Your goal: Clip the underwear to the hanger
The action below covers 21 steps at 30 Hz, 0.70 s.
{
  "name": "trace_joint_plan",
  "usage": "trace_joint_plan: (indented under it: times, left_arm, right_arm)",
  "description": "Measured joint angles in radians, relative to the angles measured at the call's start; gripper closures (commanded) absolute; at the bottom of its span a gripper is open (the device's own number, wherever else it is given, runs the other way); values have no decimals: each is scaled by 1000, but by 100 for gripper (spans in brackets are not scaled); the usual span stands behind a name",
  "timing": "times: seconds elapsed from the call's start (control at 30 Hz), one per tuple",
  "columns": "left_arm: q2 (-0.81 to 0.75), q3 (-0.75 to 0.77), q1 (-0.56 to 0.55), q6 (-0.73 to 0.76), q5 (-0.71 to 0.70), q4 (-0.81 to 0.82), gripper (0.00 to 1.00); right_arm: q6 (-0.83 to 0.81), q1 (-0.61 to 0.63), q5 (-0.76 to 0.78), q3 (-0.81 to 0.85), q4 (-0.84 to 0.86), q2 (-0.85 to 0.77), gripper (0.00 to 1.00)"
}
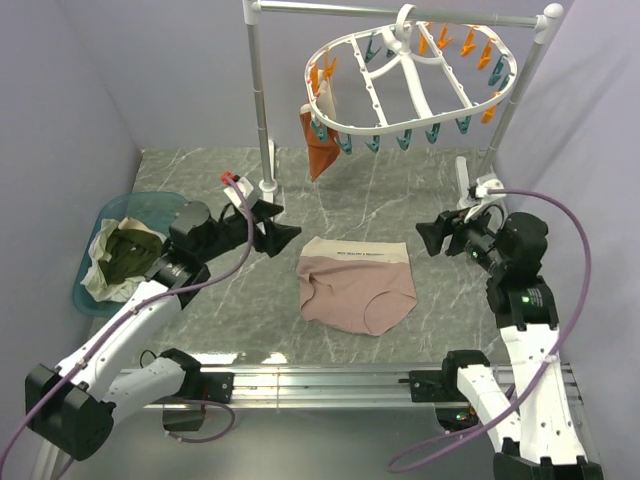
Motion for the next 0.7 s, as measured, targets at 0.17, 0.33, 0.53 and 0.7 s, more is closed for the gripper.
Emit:
trace_joint_plan:
  times: [0.17, 0.33, 0.53, 0.7]
  left_arm:
    - [97, 22, -83, -56, -71, 148, 27]
    - [230, 87, -81, -105, -142, 238, 29]
    - [322, 208, -80, -127, -151, 294, 32]
    - [422, 364, -31, -211, -146, 315, 44]
  right_arm:
    - [26, 0, -15, 148, -29, 18, 22]
    - [68, 0, -23, 244, -23, 58, 24]
    - [103, 13, -24, 263, 18, 108, 27]
    - [91, 97, -2, 260, 47, 153, 32]
